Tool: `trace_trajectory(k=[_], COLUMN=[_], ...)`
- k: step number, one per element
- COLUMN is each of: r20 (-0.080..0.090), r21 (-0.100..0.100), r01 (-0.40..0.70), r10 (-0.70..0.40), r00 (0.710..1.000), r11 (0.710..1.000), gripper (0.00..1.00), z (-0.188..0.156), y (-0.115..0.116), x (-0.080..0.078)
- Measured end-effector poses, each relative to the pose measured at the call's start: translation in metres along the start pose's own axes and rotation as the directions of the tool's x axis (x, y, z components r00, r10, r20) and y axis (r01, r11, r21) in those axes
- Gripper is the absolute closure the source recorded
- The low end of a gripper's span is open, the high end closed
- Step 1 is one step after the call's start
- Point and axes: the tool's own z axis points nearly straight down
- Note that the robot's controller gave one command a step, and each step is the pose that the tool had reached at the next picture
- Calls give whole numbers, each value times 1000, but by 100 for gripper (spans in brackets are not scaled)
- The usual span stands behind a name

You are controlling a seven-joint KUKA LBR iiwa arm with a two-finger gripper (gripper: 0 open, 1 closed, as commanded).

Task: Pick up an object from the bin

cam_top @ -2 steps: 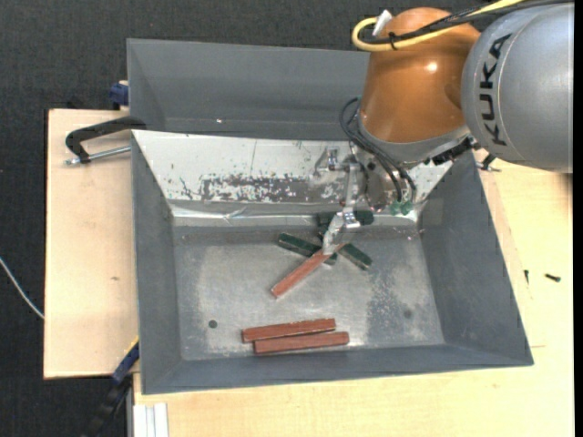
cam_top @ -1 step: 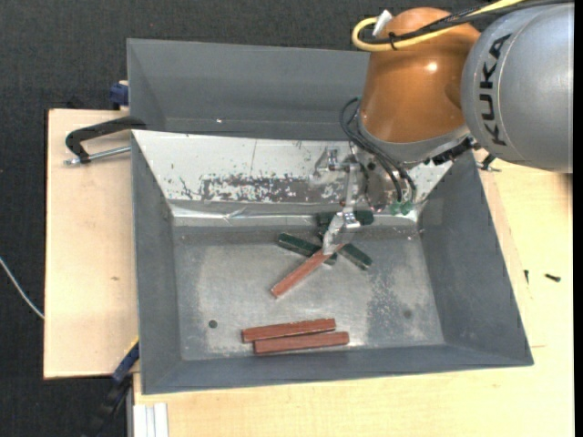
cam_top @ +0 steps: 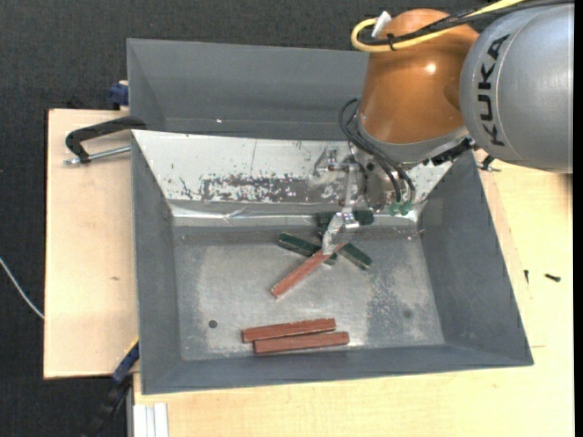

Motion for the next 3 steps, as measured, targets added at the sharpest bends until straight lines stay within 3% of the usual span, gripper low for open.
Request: trace_trajectory(k=[1, 2, 3], r20=[-18, 10, -2], r21=[0, 1, 1], r01=[2, 60, 80], r10=[-2, -60, -80], r00=[1000, 998, 997], r11=[1000, 998, 997], gripper=[0, 0, 0], z=[10, 17, 81], y=[5, -12, -26], x=[4, 17, 29])
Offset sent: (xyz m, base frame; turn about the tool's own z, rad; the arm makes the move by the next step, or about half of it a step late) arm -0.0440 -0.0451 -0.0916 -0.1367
